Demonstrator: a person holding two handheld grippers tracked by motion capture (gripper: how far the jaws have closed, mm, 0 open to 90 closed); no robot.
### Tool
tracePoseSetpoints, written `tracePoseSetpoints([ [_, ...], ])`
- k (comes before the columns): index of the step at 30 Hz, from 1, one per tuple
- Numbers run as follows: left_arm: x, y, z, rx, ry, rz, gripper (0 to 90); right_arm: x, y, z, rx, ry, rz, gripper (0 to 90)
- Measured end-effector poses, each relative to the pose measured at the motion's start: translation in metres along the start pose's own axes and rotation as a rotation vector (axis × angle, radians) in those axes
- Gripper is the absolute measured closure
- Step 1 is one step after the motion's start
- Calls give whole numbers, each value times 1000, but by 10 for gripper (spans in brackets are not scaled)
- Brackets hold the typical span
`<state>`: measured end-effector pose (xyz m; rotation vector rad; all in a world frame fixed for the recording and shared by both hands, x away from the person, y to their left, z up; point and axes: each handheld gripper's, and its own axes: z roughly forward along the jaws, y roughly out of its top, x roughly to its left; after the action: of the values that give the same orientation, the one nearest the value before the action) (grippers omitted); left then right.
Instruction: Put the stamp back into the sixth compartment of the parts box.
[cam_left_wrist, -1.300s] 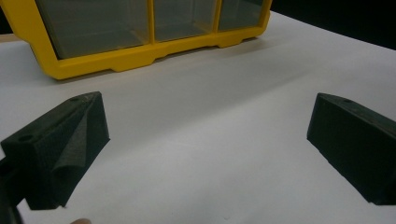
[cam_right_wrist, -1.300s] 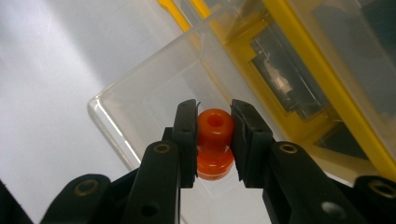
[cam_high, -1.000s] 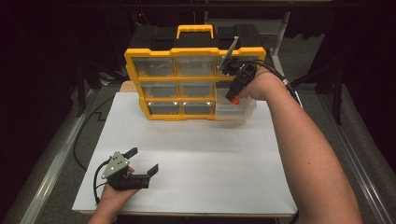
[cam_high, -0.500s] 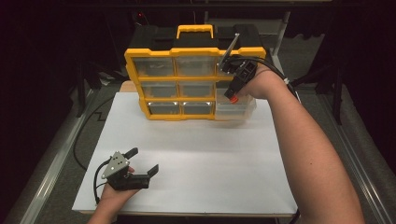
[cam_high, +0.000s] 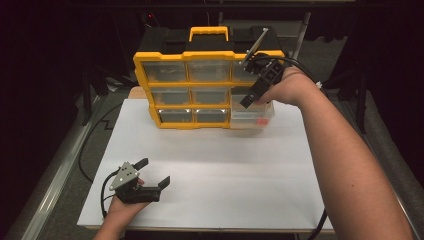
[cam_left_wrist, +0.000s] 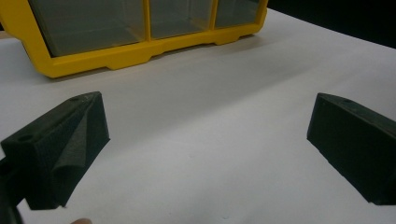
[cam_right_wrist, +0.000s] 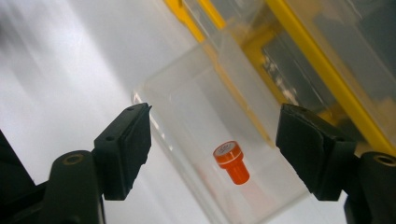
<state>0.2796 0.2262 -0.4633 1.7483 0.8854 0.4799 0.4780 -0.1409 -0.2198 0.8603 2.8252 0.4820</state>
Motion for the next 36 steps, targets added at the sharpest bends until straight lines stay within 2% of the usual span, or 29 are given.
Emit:
tracePoseSetpoints([
  [7,0,0,1,1,1,-1,2,6,-23,-10,11,-7,18,260],
  [13,0,0,0,0,8,-3,2,5,-47,-15,18,-8,26,241],
  [18,0,0,2,5,14,-2,2,5,-63,-16,23,-4,46,232],
  [25,-1,-1,2,11,13,2,2,6,-84,-17,29,9,49,217],
  [36,-1,0,2,7,17,-2,2,16,-109,-16,56,14,57,193],
])
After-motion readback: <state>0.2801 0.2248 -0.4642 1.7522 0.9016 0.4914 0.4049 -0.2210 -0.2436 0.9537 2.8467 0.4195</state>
